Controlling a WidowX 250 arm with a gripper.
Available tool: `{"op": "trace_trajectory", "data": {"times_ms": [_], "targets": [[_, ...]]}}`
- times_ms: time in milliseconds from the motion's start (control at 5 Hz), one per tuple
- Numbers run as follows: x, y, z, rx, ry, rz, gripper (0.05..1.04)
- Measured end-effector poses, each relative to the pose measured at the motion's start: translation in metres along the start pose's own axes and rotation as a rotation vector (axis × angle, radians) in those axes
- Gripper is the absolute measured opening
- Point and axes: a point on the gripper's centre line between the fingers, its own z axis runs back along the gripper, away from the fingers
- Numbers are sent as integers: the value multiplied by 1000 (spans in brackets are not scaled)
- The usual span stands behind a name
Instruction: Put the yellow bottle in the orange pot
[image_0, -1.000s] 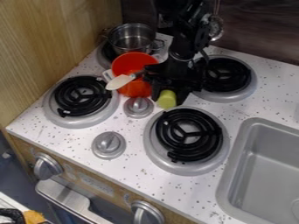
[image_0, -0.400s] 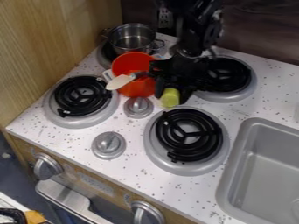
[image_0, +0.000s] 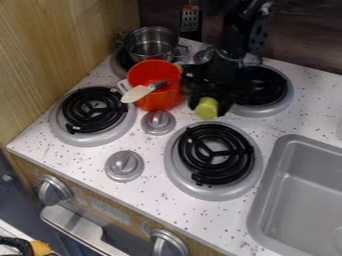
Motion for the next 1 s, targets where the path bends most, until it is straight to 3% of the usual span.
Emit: {"op": "trace_trajectory", "data": {"times_ms": [400,800,1000], "targets": [[4,14,30,17,-86,22,631],[11,61,22,51,-18,96,631],[21,80,24,43,-74,144,631]]}}
